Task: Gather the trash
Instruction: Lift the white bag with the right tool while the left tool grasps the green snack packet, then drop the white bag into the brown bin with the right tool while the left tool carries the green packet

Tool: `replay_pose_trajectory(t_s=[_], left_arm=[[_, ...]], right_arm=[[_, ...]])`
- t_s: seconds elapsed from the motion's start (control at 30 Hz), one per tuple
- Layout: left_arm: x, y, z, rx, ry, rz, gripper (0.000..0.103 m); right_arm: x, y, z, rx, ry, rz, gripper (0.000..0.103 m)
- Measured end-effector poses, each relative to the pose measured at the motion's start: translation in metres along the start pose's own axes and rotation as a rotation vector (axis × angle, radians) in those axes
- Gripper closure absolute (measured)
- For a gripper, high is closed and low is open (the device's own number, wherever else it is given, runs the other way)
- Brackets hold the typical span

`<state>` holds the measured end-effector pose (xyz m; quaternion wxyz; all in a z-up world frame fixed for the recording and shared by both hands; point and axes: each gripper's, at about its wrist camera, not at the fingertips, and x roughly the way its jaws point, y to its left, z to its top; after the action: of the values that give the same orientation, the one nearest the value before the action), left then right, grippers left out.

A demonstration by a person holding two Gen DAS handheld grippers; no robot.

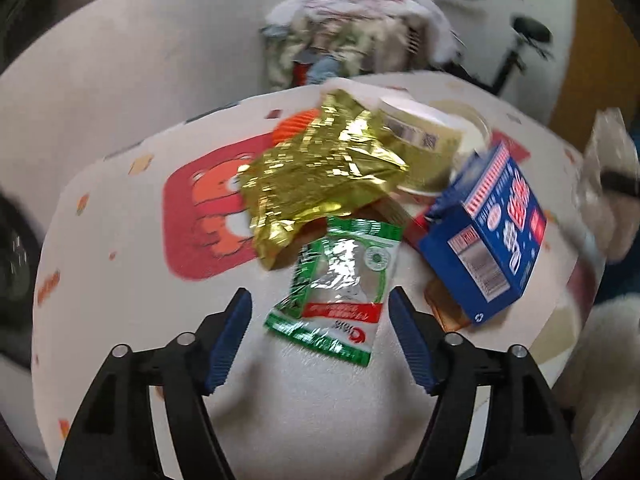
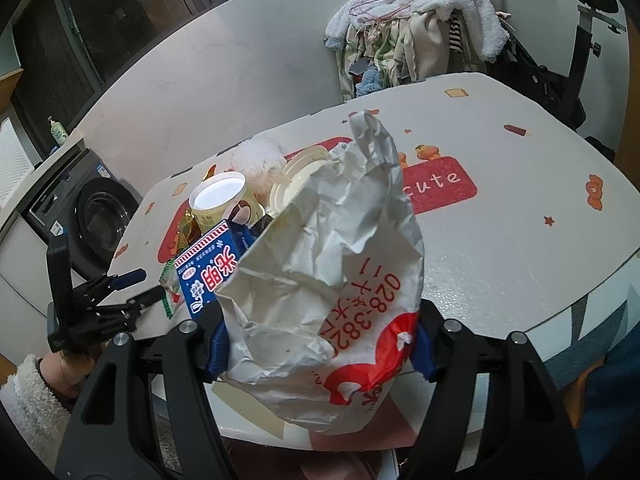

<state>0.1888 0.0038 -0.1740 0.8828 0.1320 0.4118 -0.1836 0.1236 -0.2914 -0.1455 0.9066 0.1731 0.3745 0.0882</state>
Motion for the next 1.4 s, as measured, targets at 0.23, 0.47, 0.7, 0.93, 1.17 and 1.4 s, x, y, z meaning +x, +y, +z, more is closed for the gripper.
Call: replay_pose_trajectory(t_s=[0.23, 0.47, 0.7, 0.93, 1.17, 1.4], left_arm=[[0.026, -0.002, 0.009, 0.123, 0.04, -0.002, 0.017], [0.037, 0.013, 0.011, 0.046, 0.084, -0.078, 0.06], [0.001, 0.006, 0.0, -0.004, 0.049, -0.114, 0.064], [-0.059, -0.015, -0.022, -0.087, -0.022, -0.139, 0.064], [-0.108, -0.048, -0.065, -0.159, -0.085, -0.186, 0.064], [-0.132, -0.077, -0.112, -0.15, -0.085, -0.21, 0.064]], right_arm=[[0.012, 0.0, -0.001, 0.002, 0.015, -0.002, 0.034], [0.019, -0.003, -0.002, 0.009, 0.032, -0.001, 0.034], [0.011, 0.003, -0.001, 0.002, 0.025, 0.015, 0.034], [-0.007, 0.02, -0.015, -0.015, 0.032, 0.055, 0.034], [-0.022, 0.045, -0.053, -0.046, 0.091, 0.101, 0.034], [-0.03, 0.069, -0.111, -0.135, 0.185, 0.128, 0.034]])
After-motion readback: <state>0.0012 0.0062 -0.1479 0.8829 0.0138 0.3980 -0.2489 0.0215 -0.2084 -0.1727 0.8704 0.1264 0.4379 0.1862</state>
